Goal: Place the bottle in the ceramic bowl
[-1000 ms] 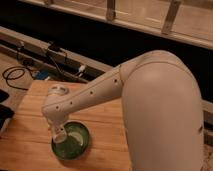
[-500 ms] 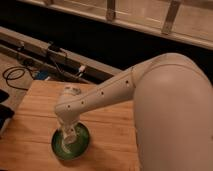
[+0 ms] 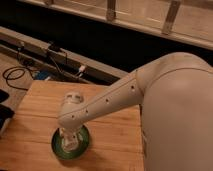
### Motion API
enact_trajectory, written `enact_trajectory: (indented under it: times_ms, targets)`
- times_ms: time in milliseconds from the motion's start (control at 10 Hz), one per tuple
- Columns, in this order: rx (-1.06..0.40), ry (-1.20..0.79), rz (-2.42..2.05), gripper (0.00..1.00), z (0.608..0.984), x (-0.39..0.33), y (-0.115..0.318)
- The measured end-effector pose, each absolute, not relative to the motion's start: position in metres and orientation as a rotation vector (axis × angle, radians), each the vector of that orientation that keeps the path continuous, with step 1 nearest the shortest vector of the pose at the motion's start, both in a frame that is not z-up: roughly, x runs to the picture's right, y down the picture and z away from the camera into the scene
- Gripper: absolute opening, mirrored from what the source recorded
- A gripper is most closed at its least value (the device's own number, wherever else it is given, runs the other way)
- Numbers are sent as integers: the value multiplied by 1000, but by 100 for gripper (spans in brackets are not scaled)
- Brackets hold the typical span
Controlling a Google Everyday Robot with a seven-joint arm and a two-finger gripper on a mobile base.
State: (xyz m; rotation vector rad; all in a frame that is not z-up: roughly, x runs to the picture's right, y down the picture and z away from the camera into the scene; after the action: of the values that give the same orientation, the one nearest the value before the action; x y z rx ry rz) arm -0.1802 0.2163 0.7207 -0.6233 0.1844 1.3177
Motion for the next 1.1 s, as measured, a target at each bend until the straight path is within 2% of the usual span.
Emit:
enact_trajectory:
  times_ms: [100, 200, 800, 900, 1100]
  targets:
    - [-622, 186, 1318, 3, 720, -181, 218]
    - [-621, 186, 1320, 11, 720, -179, 217]
    - [-622, 185, 1317, 73, 720, -181, 217]
    - [-622, 185, 1317, 78, 720, -181, 217]
    - [-622, 185, 1317, 80, 720, -181, 217]
